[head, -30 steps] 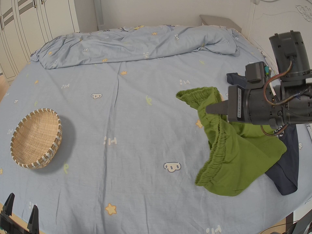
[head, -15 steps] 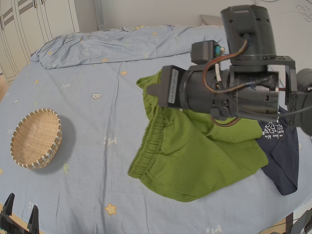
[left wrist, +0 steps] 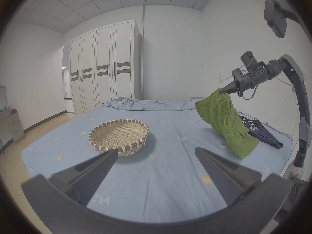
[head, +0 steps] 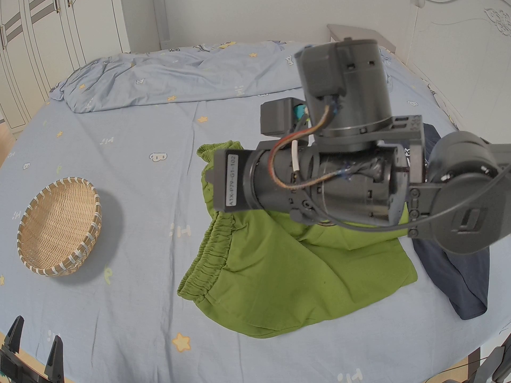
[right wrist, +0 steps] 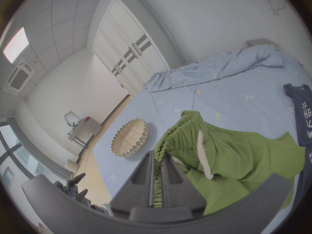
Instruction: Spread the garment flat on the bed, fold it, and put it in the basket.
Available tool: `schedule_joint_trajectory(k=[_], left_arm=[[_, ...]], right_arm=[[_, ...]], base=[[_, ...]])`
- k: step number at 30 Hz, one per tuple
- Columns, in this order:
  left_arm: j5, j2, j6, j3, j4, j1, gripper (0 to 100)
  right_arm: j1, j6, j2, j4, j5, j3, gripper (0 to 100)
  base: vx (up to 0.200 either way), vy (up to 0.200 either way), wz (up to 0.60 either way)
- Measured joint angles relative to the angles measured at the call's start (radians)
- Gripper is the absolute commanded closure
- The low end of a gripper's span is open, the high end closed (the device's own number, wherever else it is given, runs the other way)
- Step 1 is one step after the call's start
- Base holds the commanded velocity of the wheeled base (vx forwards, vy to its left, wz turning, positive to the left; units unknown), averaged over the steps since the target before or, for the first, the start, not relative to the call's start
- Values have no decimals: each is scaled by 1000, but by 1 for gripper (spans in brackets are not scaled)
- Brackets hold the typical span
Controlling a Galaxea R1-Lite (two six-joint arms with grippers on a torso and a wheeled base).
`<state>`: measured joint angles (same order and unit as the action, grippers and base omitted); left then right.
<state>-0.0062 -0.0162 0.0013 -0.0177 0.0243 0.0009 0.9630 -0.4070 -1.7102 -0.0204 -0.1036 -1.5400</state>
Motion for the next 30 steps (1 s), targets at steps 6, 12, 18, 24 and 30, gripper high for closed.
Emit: schedule_joint_trajectory(k=[6, 12, 18, 24, 30], left_arm=[[0, 0, 0, 0, 0, 0, 0], [0, 0, 0, 0, 0, 0, 0], [0, 0, 0, 0, 0, 0, 0], [0, 0, 0, 0, 0, 0, 0], [0, 0, 0, 0, 0, 0, 0]], right_arm=[[1, 9, -60, 0, 2, -33, 0], [1, 16, -105, 0, 1, -55, 0], [-5, 41, -128, 8, -2, -53, 0], [-43, 43, -114, 11, -3, 11, 0], [-153, 37, -22, 4, 10, 165, 0]], base=[[0, 0, 0], [0, 0, 0], [0, 0, 0], [0, 0, 0], [0, 0, 0]])
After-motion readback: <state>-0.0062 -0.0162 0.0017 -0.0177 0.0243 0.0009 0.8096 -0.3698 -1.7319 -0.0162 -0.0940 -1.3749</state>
